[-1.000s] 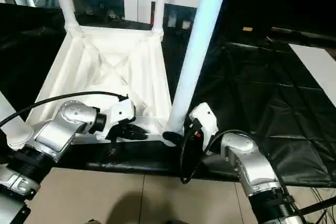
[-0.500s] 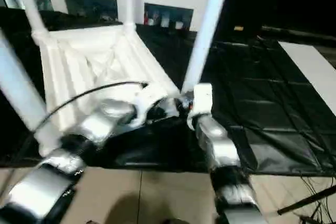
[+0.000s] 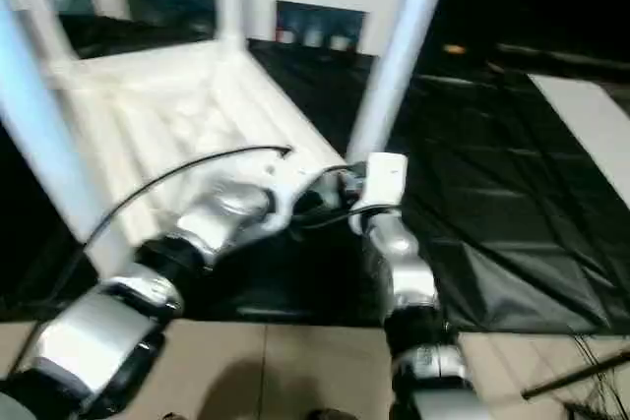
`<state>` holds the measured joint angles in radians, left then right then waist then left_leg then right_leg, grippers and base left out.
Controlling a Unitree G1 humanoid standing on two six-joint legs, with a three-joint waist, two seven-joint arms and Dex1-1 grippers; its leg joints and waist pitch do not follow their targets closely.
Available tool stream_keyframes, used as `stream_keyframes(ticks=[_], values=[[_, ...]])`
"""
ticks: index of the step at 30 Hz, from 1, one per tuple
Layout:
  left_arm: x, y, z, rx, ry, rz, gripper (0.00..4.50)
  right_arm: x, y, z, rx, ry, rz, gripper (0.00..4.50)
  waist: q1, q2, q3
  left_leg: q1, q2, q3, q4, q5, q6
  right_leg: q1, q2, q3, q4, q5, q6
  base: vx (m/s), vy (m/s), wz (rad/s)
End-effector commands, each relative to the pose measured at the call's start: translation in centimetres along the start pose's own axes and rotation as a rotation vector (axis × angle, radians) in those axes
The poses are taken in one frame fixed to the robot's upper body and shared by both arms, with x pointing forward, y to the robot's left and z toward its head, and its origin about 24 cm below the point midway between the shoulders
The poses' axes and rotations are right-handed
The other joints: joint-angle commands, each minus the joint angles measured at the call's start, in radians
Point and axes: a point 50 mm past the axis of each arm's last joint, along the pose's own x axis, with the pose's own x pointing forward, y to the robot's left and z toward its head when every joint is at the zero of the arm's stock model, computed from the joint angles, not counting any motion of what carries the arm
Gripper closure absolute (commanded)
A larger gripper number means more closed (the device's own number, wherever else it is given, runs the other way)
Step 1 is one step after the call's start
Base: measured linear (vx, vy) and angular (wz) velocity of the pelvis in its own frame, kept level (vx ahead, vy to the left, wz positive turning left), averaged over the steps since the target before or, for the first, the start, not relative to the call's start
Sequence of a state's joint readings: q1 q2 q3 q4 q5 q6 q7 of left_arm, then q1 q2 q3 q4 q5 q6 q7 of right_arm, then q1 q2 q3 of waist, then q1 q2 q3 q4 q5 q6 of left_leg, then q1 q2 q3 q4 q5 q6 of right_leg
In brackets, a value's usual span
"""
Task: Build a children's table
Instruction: Rotate leg to tighten
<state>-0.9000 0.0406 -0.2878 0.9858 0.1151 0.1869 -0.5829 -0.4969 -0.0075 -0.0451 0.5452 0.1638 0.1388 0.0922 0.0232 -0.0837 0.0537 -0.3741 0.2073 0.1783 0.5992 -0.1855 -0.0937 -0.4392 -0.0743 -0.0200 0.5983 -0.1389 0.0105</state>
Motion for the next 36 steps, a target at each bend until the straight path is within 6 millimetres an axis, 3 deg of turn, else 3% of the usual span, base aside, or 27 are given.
stream_keyframes(ticks=[1, 2, 3, 5, 6, 7, 9, 14, 20, 25, 29, 36], values=[[-0.5, 0.1, 0.4, 0.024, -0.040, -0.027, 4.50, -0.5, -0.3, 1.7, -0.023, -0.068, 0.062, 0.67, 0.013, 0.006, -0.073, 0.006, 0.004, 0.002, -0.071, -0.206, 0.057, 0.075, -0.040, 0.014, -0.066, -0.217, -0.193, 0.000, 0.000, 0.00], [-0.7, 0.1, 0.2, 0.042, -0.045, -0.054, 4.50, -1.0, -1.0, 1.8, -0.038, -0.073, 0.072, 0.63, 0.013, 0.008, -0.069, 0.014, 0.006, 0.005, -0.071, -0.230, 0.059, 0.066, -0.039, 0.017, -0.070, -0.232, -0.200, 0.000, 0.000, 0.00], [-1.0, 0.1, -0.3, 0.041, -0.039, -0.077, 4.50, -1.7, -1.8, 2.0, -0.078, -0.070, 0.119, 0.54, 0.019, 0.012, -0.071, 0.017, 0.007, 0.006, -0.072, -0.233, 0.057, 0.064, -0.037, 0.016, -0.069, -0.230, -0.205, 0.000, 0.000, 0.00], [-1.6, 0.3, -1.2, 0.042, -0.026, -0.111, 4.50, -2.9, -3.0, 2.0, -0.134, -0.057, 0.208, 0.29, 0.022, 0.016, -0.070, 0.015, 0.009, 0.006, -0.073, -0.220, 0.057, 0.067, -0.035, 0.016, -0.065, -0.187, -0.213, 0.000, 0.000, 0.00], [-1.8, 0.4, -1.6, 0.043, -0.019, -0.122, 4.50, -3.4, -3.4, 1.9, -0.149, -0.049, 0.243, 0.23, 0.026, 0.013, -0.070, 0.012, 0.011, 0.003, -0.074, -0.217, 0.060, 0.074, -0.036, 0.015, -0.063, -0.172, -0.213, 0.000, 0.000, 0.00], [-2.1, 0.3, -2.0, 0.056, -0.021, -0.158, 4.50, -4.0, -4.1, 1.9, -0.171, -0.038, 0.276, 0.18, 0.025, 0.014, -0.069, 0.011, 0.010, 0.005, -0.074, -0.228, 0.064, 0.070, -0.037, 0.016, -0.065, -0.182, -0.218, 0.000, 0.000, 0.00], [-2.6, 0.2, -2.6, 0.057, -0.020, -0.206, 4.50, -4.8, -4.8, 1.8, -0.193, -0.016, 0.320, 0.03, 0.027, 0.009, -0.069, 0.007, 0.010, 0.003, -0.075, -0.236, 0.066, 0.075, -0.040, 0.016, -0.067, -0.205, -0.215, 0.000, 0.000, 0.00], [-4.6, -0.7, -3.9, 0.112, 0.012, -0.438, 4.50, -7.1, -5.8, 1.1, -0.271, 0.094, 0.503, 0.03, 0.023, 0.010, -0.064, 0.013, 0.016, 0.003, -0.078, -0.294, 0.055, 0.062, -0.041, 0.017, -0.078, -0.321, -0.198, 0.000, 0.000, 0.00], [-5.8, -0.8, -4.3, 0.132, 0.053, -0.539, 4.50, -7.2, -5.3, 0.5, -0.274, 0.133, 0.569, 0.03, 0.026, 0.012, -0.062, 0.017, 0.018, 0.002, -0.080, -0.316, 0.030, 0.050, -0.041, 0.016, -0.080, -0.362, -0.187, 0.000, 0.000, 0.00], [-6.1, -0.6, -4.1, 0.134, 0.056, -0.530, 4.50, -6.8, -3.8, -0.2, -0.262, 0.164, 0.656, 0.03, 0.033, 0.009, -0.066, 0.011, 0.017, 0.001, -0.081, -0.278, 0.026, 0.059, -0.042, 0.016, -0.070, -0.306, -0.189, 0.000, 0.000, 0.00], [-6.1, -0.6, -4.1, 0.135, 0.057, -0.533, 4.50, -6.2, -3.6, -0.3, -0.263, 0.162, 0.646, 0.03, 0.032, 0.010, -0.068, 0.011, 0.015, 0.003, -0.078, -0.259, 0.026, 0.057, -0.044, 0.016, -0.069, -0.302, -0.192, 0.000, 0.000, 0.00], [-6.3, -0.5, -4.1, 0.134, 0.063, -0.525, 4.50, -5.3, -3.4, -0.1, -0.264, 0.150, 0.636, 0.64, 0.035, 0.009, -0.070, 0.010, 0.014, 0.004, -0.077, -0.217, 0.029, 0.063, -0.043, 0.016, -0.060, -0.230, -0.210, 0.000, 0.000, 0.00]])
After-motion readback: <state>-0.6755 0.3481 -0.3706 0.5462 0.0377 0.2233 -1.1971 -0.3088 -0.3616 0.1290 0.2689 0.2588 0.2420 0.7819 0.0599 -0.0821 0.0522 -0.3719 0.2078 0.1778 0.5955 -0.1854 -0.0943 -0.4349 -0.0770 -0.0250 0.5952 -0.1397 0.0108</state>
